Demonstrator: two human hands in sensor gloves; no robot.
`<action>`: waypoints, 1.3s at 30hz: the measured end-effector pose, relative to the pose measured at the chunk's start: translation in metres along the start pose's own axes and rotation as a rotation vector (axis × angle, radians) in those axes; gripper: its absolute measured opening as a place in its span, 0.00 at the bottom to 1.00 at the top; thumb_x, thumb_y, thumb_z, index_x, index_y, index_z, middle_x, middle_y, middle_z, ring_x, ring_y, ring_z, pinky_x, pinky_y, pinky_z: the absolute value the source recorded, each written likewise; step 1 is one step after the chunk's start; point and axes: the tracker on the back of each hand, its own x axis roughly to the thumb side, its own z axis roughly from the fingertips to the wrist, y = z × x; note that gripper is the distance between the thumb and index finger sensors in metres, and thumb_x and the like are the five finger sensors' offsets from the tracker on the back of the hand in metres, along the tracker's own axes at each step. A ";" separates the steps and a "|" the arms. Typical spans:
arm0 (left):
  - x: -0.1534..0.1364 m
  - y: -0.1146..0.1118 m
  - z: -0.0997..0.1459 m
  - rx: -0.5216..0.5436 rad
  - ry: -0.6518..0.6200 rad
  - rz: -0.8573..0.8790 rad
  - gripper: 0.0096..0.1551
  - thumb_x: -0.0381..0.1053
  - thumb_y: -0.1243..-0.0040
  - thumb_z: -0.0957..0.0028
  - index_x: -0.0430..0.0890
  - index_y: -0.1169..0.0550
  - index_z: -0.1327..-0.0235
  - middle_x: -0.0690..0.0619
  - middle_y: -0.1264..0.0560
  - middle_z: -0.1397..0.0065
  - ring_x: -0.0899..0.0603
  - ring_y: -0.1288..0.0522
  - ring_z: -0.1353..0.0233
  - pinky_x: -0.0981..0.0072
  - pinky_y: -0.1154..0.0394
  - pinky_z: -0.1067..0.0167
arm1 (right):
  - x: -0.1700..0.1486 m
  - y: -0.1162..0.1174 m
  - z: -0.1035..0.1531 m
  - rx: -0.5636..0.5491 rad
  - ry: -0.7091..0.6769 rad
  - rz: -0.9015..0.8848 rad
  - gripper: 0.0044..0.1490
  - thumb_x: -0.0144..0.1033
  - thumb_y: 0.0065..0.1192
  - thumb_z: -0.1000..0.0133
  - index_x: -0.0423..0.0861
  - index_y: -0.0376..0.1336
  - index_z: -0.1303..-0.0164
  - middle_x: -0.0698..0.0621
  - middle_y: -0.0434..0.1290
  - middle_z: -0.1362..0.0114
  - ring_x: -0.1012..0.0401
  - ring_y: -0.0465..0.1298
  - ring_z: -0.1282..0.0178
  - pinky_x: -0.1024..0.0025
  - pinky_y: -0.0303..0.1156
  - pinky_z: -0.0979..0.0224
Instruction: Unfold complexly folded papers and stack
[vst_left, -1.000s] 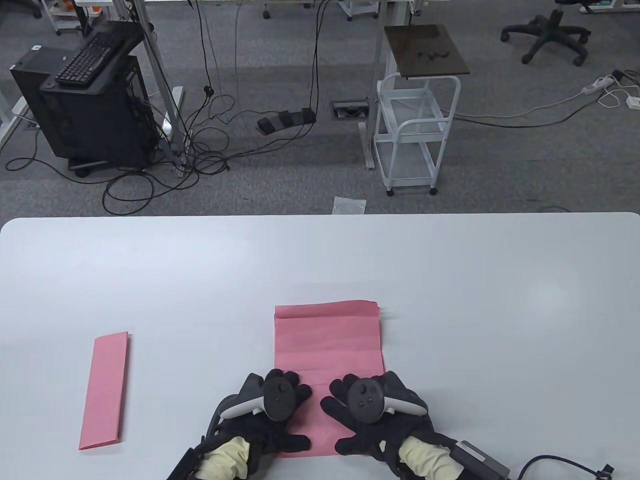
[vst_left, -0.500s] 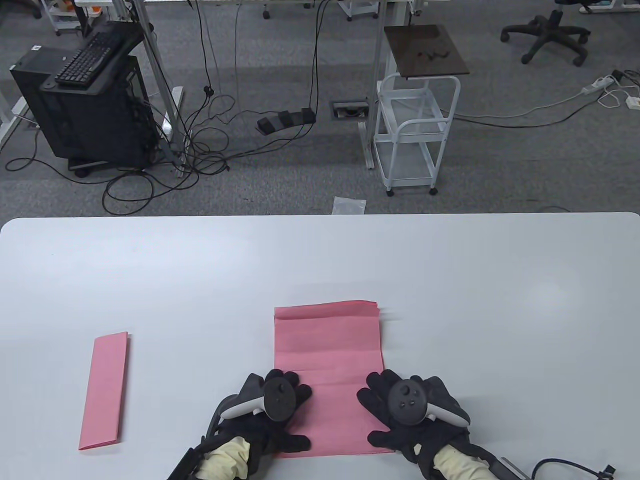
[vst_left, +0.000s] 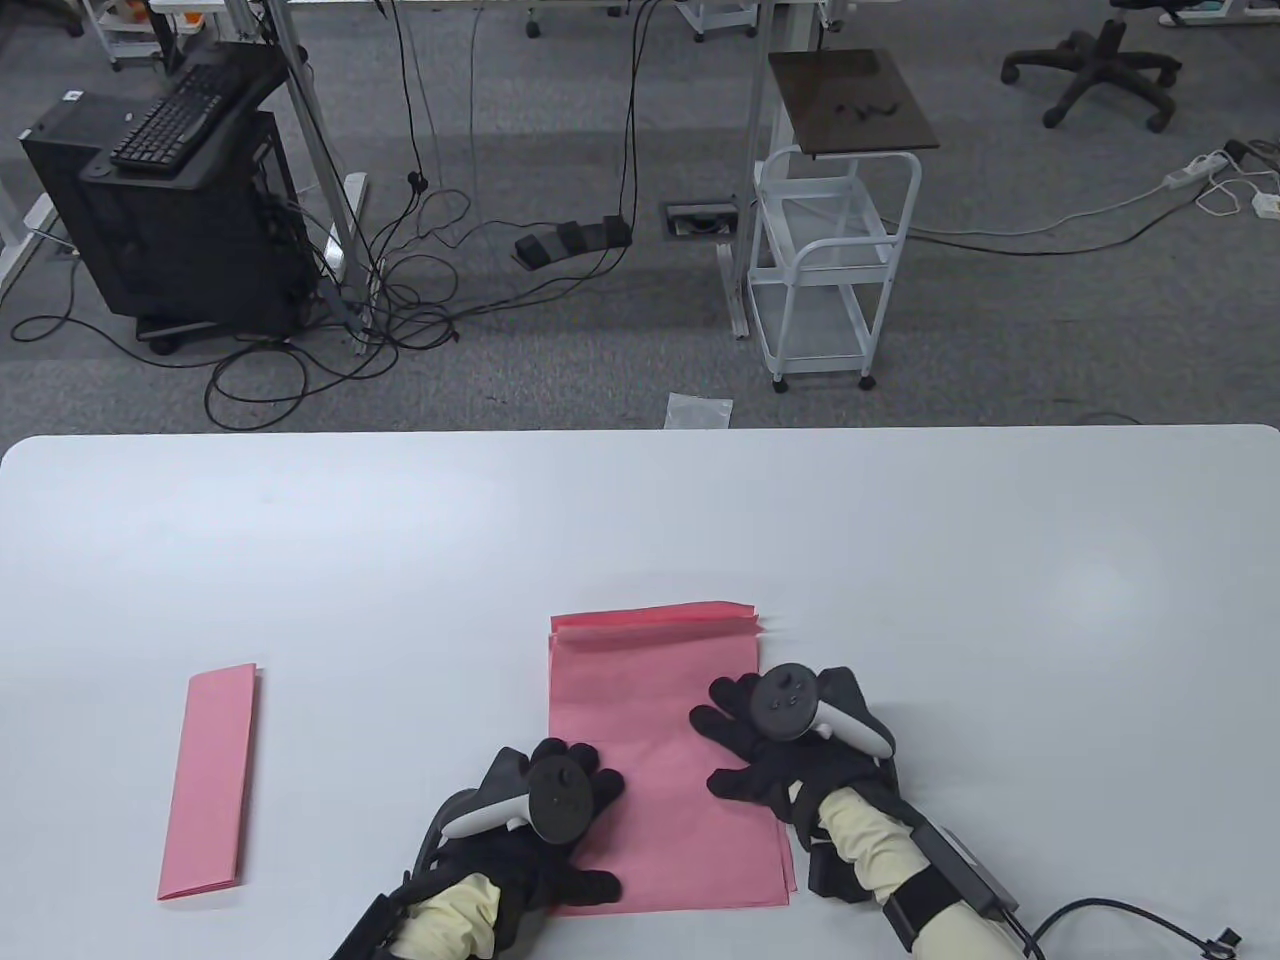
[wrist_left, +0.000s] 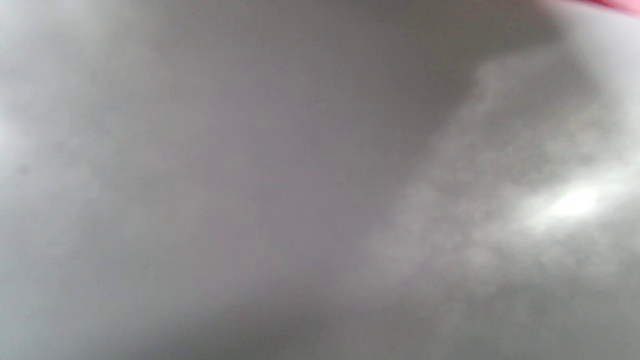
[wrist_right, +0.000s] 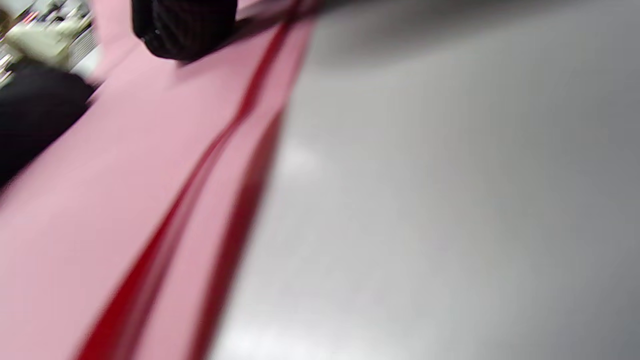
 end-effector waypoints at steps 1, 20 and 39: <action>0.000 0.000 0.000 0.000 0.000 0.000 0.59 0.76 0.55 0.53 0.63 0.77 0.32 0.62 0.88 0.29 0.44 0.90 0.28 0.45 0.87 0.37 | -0.002 -0.002 -0.001 -0.009 0.011 -0.007 0.38 0.56 0.54 0.44 0.76 0.44 0.26 0.76 0.32 0.16 0.73 0.25 0.16 0.52 0.12 0.24; 0.000 0.000 0.000 -0.003 -0.002 0.001 0.59 0.76 0.55 0.53 0.64 0.77 0.33 0.62 0.88 0.29 0.44 0.90 0.28 0.45 0.87 0.38 | 0.058 0.012 -0.021 0.161 -0.144 0.221 0.41 0.58 0.54 0.45 0.77 0.39 0.27 0.77 0.28 0.16 0.70 0.22 0.17 0.51 0.10 0.26; 0.000 0.000 0.000 -0.001 -0.005 -0.002 0.59 0.76 0.55 0.53 0.64 0.77 0.32 0.62 0.88 0.29 0.44 0.90 0.28 0.45 0.87 0.37 | 0.036 -0.045 -0.048 -0.230 0.097 0.099 0.45 0.53 0.56 0.46 0.69 0.38 0.23 0.70 0.27 0.15 0.67 0.20 0.17 0.50 0.11 0.25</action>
